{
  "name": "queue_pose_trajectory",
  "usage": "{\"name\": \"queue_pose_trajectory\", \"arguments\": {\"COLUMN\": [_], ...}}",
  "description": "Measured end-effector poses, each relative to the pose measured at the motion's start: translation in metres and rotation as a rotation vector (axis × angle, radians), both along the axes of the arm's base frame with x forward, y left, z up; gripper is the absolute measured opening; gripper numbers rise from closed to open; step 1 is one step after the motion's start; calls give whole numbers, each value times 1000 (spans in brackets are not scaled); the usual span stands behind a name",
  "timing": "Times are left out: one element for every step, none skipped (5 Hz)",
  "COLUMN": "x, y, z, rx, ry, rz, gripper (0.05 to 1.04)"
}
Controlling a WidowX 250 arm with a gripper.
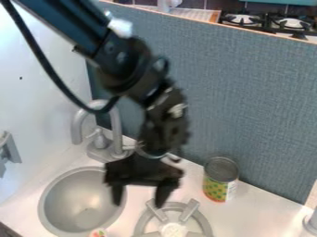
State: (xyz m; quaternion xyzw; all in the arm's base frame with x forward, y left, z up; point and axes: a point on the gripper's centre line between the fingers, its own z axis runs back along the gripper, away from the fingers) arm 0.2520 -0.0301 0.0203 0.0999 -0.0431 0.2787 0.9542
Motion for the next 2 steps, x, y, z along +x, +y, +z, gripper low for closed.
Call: {"name": "queue_pose_trajectory", "arguments": {"x": [18, 22], "y": [-47, -99], "z": [17, 35], "rx": [-104, -174], "ry": [-67, -79], "rz": [-244, -491], "gripper": [1005, 1005]}}
